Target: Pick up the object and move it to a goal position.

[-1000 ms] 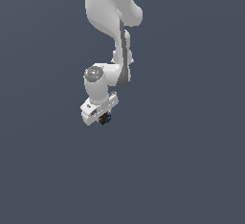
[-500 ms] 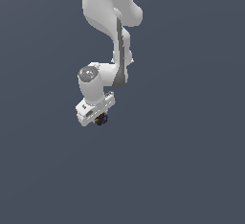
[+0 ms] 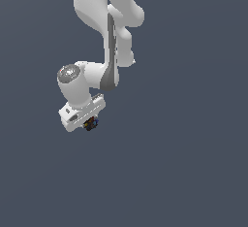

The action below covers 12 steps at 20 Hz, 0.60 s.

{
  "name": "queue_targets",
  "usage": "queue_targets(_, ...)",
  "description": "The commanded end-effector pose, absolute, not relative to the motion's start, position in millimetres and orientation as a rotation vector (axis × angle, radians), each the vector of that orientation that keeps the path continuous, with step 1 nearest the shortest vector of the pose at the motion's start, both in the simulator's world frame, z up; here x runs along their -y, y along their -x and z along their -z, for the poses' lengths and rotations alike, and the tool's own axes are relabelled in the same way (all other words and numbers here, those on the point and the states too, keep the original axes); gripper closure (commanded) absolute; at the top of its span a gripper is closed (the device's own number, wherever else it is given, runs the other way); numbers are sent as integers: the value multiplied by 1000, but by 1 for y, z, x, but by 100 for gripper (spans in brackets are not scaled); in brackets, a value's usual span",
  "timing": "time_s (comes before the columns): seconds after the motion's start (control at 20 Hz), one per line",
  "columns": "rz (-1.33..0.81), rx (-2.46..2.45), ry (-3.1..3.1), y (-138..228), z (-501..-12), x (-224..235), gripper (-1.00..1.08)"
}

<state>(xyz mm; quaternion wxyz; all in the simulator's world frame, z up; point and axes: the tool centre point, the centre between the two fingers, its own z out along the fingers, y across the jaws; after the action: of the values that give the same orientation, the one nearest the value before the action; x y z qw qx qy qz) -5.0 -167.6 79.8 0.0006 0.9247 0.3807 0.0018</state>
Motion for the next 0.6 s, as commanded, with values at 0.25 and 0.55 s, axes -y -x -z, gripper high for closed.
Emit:
queue_targets(0.25, -3, -1196, -2905, -23, -105, 203, 108)
queue_targets(0.55, -1, -1195, -2905, -35, -115, 217, 108)
